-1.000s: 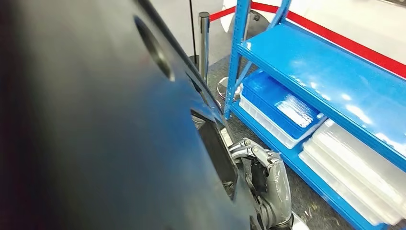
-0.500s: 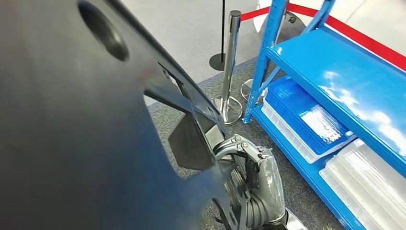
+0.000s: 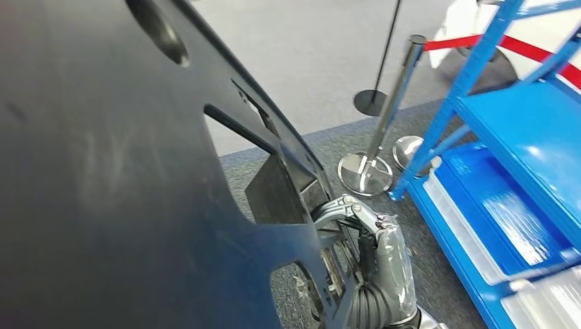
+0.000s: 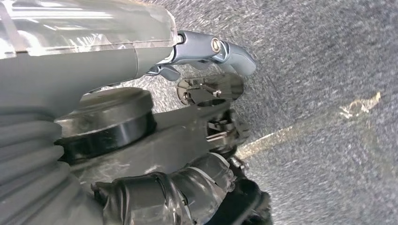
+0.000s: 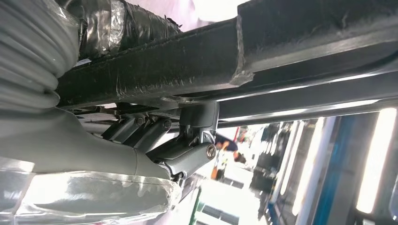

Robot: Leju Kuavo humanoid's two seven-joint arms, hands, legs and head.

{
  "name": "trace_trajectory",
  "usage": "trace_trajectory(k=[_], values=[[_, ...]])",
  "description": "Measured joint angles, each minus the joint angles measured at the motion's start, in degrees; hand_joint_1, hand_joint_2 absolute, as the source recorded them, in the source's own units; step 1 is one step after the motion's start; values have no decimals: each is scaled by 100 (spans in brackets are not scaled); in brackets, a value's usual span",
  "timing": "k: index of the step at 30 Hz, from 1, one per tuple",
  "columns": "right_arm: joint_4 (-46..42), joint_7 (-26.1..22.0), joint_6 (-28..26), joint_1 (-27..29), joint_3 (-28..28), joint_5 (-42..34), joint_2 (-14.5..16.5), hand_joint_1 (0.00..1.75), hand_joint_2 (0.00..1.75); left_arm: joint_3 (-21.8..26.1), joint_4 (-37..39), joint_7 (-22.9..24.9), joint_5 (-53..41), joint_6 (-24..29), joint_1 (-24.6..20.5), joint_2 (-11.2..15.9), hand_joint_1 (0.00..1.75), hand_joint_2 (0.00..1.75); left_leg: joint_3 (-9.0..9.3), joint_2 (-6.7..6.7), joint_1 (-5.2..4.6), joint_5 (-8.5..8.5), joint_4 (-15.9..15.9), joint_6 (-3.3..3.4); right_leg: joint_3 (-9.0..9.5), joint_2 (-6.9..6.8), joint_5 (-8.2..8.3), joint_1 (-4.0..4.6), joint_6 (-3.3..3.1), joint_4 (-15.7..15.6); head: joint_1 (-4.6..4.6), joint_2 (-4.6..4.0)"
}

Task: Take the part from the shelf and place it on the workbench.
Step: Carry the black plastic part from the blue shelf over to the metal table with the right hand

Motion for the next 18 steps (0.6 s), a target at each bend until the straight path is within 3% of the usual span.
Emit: trace_trajectory(k=[1,3,4,5,7,9,11,12,14,15,16,18], values=[[-10,2,-2,-10,6,1,-1,175,175,0,0,0,1,-2,-4,2,0,175,-37,-80,5,-45,72,-31,100,122,87,-21,4,-247,33,0],[-28,6,-4,-19,13,2,-2,175,175,1,0,-2,4,-5,-11,8,0,175,-131,-210,14,-92,158,-88,164,256,53,-29,-14,-396,77,0],[-36,8,-5,-24,15,2,-2,175,175,2,1,-3,6,-6,-5,15,0,175,-149,-271,26,-95,163,-106,178,202,49,-35,-44,-409,84,0],[-38,9,-4,-32,18,3,-1,175,175,2,1,-3,8,-7,12,24,0,175,-160,-241,26,-97,171,-128,200,136,48,-36,-76,-436,96,0],[-48,11,-5,-47,26,5,0,175,175,2,1,-2,10,-10,29,33,0,175,-255,57,20,-209,378,-196,270,-8,48,-55,-131,-497,59,-4],[-57,17,-8,-49,33,7,1,175,175,2,0,-2,9,-16,8,28,0,175,-573,388,51,-474,965,-281,330,-175,28,-43,-161,-534,31,-8],[-59,29,-11,-50,39,10,1,175,175,2,0,-2,9,-22,0,26,0,175,-919,455,109,-618,1508,-333,365,-340,-9,-39,-171,-542,42,-9],[-59,43,-15,-54,43,16,1,175,175,2,1,-2,11,-25,9,25,0,175,-975,466,130,-546,1539,-346,384,-411,-32,-40,-169,-542,40,-9],[-59,89,-19,-77,55,46,1,175,175,2,2,-1,13,-33,28,26,0,175,-760,549,150,-137,997,-342,448,-537,-82,-40,-155,-543,40,-8],[-59,128,-20,-97,61,63,1,175,175,2,2,0,13,-38,28,27,0,175,-583,676,133,41,614,-330,486,-591,-108,-38,-141,-550,45,-7],[-59,175,-18,-118,66,73,1,175,175,2,2,0,10,-43,20,28,0,175,-431,788,103,160,300,-307,520,-640,-132,-29,-119,-560,52,-6],[-57,297,-13,-151,69,41,1,175,175,2,2,0,-1,-55,4,34,0,175,-307,897,36,169,65,-250,580,-720,-167,-14,-56,-596,72,-4]])
